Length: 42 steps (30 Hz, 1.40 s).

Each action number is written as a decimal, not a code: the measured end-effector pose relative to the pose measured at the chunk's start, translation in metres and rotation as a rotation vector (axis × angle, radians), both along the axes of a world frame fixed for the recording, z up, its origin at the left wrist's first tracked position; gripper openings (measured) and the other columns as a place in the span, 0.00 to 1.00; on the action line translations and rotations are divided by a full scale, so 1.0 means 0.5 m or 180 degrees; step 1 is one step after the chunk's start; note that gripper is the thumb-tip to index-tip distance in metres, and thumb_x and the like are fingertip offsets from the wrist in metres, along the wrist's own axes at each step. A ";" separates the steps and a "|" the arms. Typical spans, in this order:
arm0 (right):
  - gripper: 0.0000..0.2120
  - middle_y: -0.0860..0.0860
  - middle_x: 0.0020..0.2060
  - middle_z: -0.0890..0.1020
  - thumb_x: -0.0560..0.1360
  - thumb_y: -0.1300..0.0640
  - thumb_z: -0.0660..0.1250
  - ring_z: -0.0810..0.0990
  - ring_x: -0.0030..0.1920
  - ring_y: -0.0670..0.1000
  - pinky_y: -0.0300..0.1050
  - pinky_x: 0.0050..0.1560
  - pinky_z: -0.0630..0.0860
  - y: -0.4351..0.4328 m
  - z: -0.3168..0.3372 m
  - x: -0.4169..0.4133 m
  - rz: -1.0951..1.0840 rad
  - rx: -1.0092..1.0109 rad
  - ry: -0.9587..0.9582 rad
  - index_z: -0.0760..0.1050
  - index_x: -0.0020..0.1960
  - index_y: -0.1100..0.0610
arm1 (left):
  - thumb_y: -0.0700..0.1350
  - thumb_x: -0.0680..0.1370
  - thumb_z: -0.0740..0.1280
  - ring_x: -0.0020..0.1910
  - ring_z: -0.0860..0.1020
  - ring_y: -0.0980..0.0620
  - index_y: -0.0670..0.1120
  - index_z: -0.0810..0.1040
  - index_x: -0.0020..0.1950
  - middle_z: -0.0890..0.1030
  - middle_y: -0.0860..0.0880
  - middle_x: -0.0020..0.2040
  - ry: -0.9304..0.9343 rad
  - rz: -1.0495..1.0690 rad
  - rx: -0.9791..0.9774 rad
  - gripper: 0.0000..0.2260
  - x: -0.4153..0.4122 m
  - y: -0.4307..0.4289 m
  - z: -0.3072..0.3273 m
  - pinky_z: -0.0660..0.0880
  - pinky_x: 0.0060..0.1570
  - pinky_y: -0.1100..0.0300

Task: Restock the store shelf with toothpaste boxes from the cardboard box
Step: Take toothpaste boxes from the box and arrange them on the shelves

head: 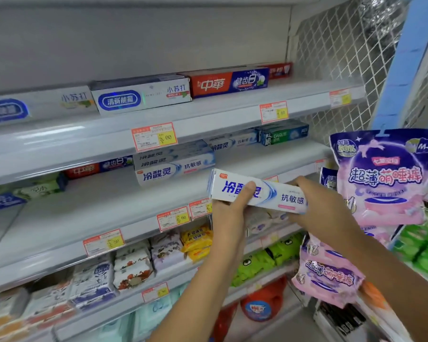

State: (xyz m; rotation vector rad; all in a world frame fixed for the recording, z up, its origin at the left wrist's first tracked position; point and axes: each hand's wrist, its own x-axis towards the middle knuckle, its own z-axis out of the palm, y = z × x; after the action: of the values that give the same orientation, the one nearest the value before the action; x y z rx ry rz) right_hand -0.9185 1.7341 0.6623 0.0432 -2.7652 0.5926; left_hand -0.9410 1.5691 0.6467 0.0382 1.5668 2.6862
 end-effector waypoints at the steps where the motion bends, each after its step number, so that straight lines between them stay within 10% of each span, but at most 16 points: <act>1: 0.20 0.48 0.45 0.79 0.65 0.57 0.76 0.75 0.43 0.48 0.39 0.36 0.70 0.013 0.007 -0.021 0.0042 0.0086 0.0091 0.72 0.53 0.52 | 0.43 0.72 0.73 0.45 0.83 0.51 0.39 0.73 0.60 0.83 0.43 0.50 0.0009 0.0123 -0.0082 0.19 -0.021 -0.013 -0.004 0.80 0.43 0.60; 4: 0.20 0.49 0.46 0.79 0.65 0.58 0.75 0.73 0.43 0.49 0.44 0.38 0.68 0.051 0.023 -0.086 0.0122 0.0501 0.0382 0.73 0.55 0.52 | 0.56 0.60 0.80 0.55 0.80 0.50 0.45 0.65 0.69 0.78 0.46 0.60 0.0065 0.0244 -0.0710 0.43 -0.070 -0.047 0.000 0.76 0.58 0.53; 16: 0.20 0.57 0.57 0.73 0.71 0.60 0.71 0.76 0.50 0.57 0.49 0.41 0.75 0.115 0.036 -0.395 0.0191 0.0631 0.0816 0.70 0.60 0.55 | 0.58 0.63 0.78 0.43 0.80 0.54 0.42 0.76 0.56 0.83 0.51 0.48 0.0251 0.0335 -0.2966 0.30 -0.256 -0.004 0.051 0.73 0.34 0.64; 26: 0.26 0.56 0.62 0.70 0.67 0.61 0.73 0.76 0.53 0.58 0.49 0.49 0.76 0.135 -0.033 -0.492 0.0264 0.0199 0.0263 0.69 0.62 0.53 | 0.62 0.65 0.75 0.41 0.80 0.51 0.42 0.76 0.51 0.83 0.47 0.44 0.0120 0.0419 -0.3885 0.28 -0.317 0.029 0.010 0.77 0.37 0.55; 30: 0.39 0.55 0.69 0.68 0.66 0.66 0.73 0.75 0.59 0.57 0.48 0.56 0.75 0.159 -0.008 -0.497 0.0517 -0.0418 -0.0815 0.61 0.72 0.49 | 0.61 0.68 0.72 0.35 0.73 0.48 0.38 0.70 0.46 0.70 0.47 0.32 0.0164 0.0309 -0.4835 0.27 -0.318 0.036 0.025 0.71 0.35 0.54; 36: 0.44 0.50 0.75 0.60 0.64 0.42 0.77 0.63 0.72 0.55 0.51 0.71 0.62 0.165 -0.017 -0.498 0.0828 -0.0344 -0.0966 0.59 0.74 0.41 | 0.58 0.73 0.69 0.32 0.70 0.50 0.39 0.68 0.48 0.69 0.47 0.32 0.0642 0.0500 -0.5425 0.22 -0.316 0.027 0.031 0.64 0.26 0.60; 39: 0.42 0.51 0.74 0.62 0.63 0.42 0.77 0.65 0.70 0.56 0.49 0.69 0.66 0.156 -0.044 -0.502 0.0728 -0.0542 -0.0654 0.62 0.72 0.40 | 0.62 0.73 0.67 0.54 0.75 0.44 0.40 0.70 0.63 0.77 0.40 0.55 0.1271 0.0811 -0.5596 0.30 -0.332 -0.005 0.016 0.72 0.49 0.57; 42: 0.38 0.52 0.71 0.68 0.65 0.42 0.76 0.69 0.67 0.57 0.47 0.64 0.70 0.147 -0.052 -0.509 0.0530 -0.0533 -0.0347 0.64 0.71 0.41 | 0.67 0.75 0.57 0.76 0.51 0.42 0.47 0.55 0.77 0.55 0.44 0.77 0.0949 0.0832 -0.6079 0.38 -0.350 -0.048 0.002 0.47 0.74 0.45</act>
State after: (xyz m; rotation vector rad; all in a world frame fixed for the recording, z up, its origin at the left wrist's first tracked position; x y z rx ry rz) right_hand -1.1732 1.8078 0.6361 0.2113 -2.8235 0.8926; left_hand -1.1162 1.5451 0.6480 0.1642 3.4100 0.2639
